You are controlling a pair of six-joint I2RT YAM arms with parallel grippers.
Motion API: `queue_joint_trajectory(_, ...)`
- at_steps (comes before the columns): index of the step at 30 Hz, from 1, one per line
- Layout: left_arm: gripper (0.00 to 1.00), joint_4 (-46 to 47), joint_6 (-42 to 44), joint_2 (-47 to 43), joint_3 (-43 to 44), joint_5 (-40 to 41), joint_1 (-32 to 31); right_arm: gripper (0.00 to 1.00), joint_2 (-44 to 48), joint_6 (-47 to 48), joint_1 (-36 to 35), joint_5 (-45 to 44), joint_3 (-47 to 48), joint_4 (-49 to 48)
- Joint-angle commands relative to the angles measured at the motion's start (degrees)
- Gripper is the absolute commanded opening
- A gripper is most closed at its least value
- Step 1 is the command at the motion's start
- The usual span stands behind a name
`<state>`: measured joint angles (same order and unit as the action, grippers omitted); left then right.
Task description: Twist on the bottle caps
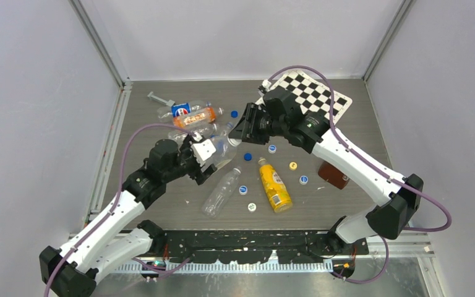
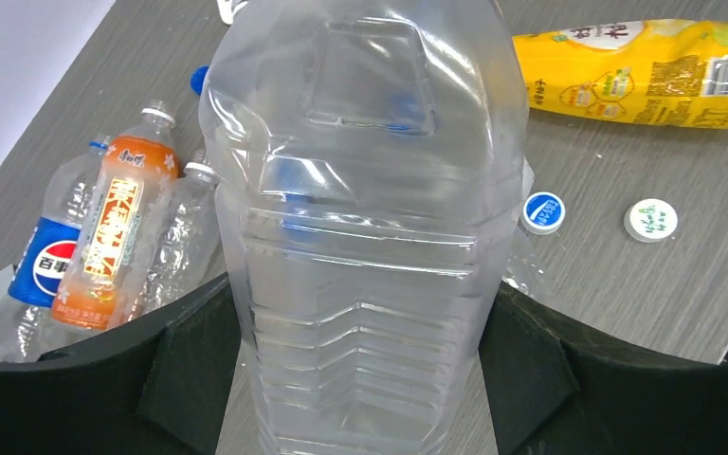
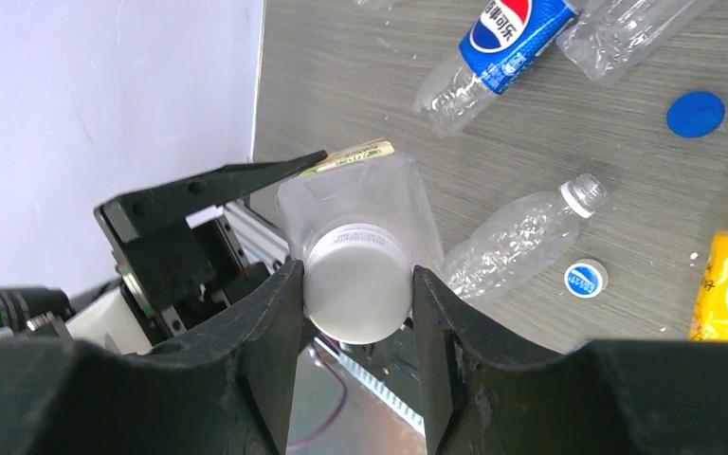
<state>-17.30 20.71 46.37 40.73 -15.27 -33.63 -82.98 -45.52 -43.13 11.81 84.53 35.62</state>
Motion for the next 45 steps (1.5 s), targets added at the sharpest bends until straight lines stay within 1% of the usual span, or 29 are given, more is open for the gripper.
queue_joint_trajectory(1, 0.00, 17.79, 0.84, 0.17, 6.62, -0.30, -1.61, 0.13, -1.01, -10.41, -2.88, -6.63, -1.29, 1.27)
queue_joint_trajectory(2, 0.00, 17.53, 1.51, 0.20, 6.27, 0.07, -1.62, 0.17, -0.84, -10.44, -2.94, -6.76, -0.92, 0.68)
queue_joint_trajectory(3, 0.00, 17.48, 1.99, 0.07, 5.76, 0.52, -1.62, 0.29, -0.27, -10.20, -3.01, -6.91, -0.80, 0.33)
queue_joint_trajectory(4, 0.00, 16.73, 2.27, 0.04, 5.27, 0.90, -1.55, 0.36, 0.27, -9.94, -3.01, -7.05, -0.65, -0.70)
queue_joint_trajectory(5, 0.00, 15.31, 2.39, 0.06, 4.83, 1.20, -1.61, 0.50, 1.09, -8.69, -3.01, -7.02, -0.68, -1.33)
queue_joint_trajectory(6, 0.00, 14.34, 2.40, 0.35, 4.65, 1.62, -1.59, 0.56, 1.52, -7.69, -3.01, -6.90, -0.68, -2.54)
queue_joint_trajectory(7, 0.00, 12.81, 2.36, 0.61, 4.73, 2.31, -1.61, 0.68, 2.63, -4.98, -3.01, -6.98, -0.75, -3.04)
queue_joint_trajectory(8, 0.00, 10.66, 2.14, 0.90, 4.79, 3.18, -1.61, 0.73, 3.17, -3.51, -3.05, -7.33, -0.80, -3.70)
queue_joint_trajectory(9, 0.00, 9.41, 1.92, 1.19, 4.87, 4.03, -1.58, 0.82, 4.49, -0.56, -2.95, -7.33, -0.91, -3.97)
queue_joint_trajectory(11, 0.00, 7.22, 1.67, 1.82, 5.19, 5.16, -1.62, 0.92, 6.51, 4.62, -2.99, -6.98, -1.21, -4.39)
queue_joint_trajectory(13, 0.00, 5.25, 1.49, 3.12, 6.33, 5.98, -1.56, 0.95, 8.90, 9.95, -2.93, -5.53, -2.06, -5.40)
queue_joint_trajectory(14, 0.00, 3.93, 1.52, 3.96, 7.08, 6.23, -1.59, 0.96, 9.82, 13.31, -2.92, -5.24, -2.47, -5.78)
queue_joint_trajectory(17, 0.00, 0.17, 1.12, 6.80, 9.19, 5.56, -1.55, 0.97, 14.68, 19.57, -2.93, -3.66, -4.66, -7.87)
queue_joint_trajectory(19, 0.00, -2.44, 1.09, 8.40, 10.41, 3.10, -1.53, 0.97, 17.58, 24.54, -2.84, -2.02, -6.30, -9.12)
queue_joint_trajectory(21, 0.00, -4.03, 1.08, 9.56, 11.33, -0.46, -1.53, 0.98, 20.16, 34.33, -2.83, 1.13, -7.92, -9.92)
queue_joint_trajectory(22, 0.00, -4.60, 1.09, 10.01, 11.74, -2.98, -1.53, 0.99, 21.48, 36.89, -2.83, 2.31, -8.73, -9.94)
queue_joint_trajectory(23, 0.00, -5.27, 1.23, 10.30, 12.00, -4.79, -1.53, 0.99, 22.04, 41.98, -2.79, 4.61, -9.06, -9.64)
queue_joint_trajectory(24, 0.00, -5.89, 1.46, 10.44, 12.28, -6.59, -1.53, 0.99, 22.79, 44.32, -2.65, 5.58, -9.59, -9.44)
queue_joint_trajectory(25, 0.00, -6.30, 1.52, 10.66, 12.53, -8.10, -1.53, 0.99, 23.00, 48.82, -2.32, 7.50, -9.75, -8.75)
queue_joint_trajectory(28, 0.00, -7.18, 1.53, 10.89, 13.13, -11.87, -1.51, 0.98, 23.52, 56.07, -1.50, 10.63, -11.25, -7.75)
queue_joint_trajectory(31, 0.00, -7.14, 1.48, 10.59, 13.15, -15.29, -1.53, 0.96, 23.60, 63.34, -0.79, 11.87, -13.34, -7.76)
queue_joint_trajectory(35, 0.00, -6.78, 1.31, 9.68, 13.16, -17.38, -1.53, 0.91, 22.87, 69.01, 0.79, 13.75, -15.55, -7.74)
queue_joint_trajectory(37, 0.00, -6.55, 1.34, 9.33, 13.00, -17.60, -1.52, 0.90, 22.60, 70.01, 2.12, 16.27, -15.91, -7.78)
queue_joint_trajectory(41, 0.00, -6.43, 1.61, 9.03, 12.80, -17.92, -1.53, 0.88, 21.95, 69.11, 5.52, 23.82, -15.07, -7.77)
queue_joint_trajectory(44, 0.00, -6.27, 1.59, 9.02, 12.75, -18.52, -1.53, 0.87, 21.37, 68.42, 7.21, 25.96, -14.59, -7.75)
queue_joint_trajectory(45, 0.00, -6.19, 1.61, 9.05, 12.71, -18.65, -1.58, 0.85, 21.15, 68.40, 7.42, 27.01, -14.36, -7.69)
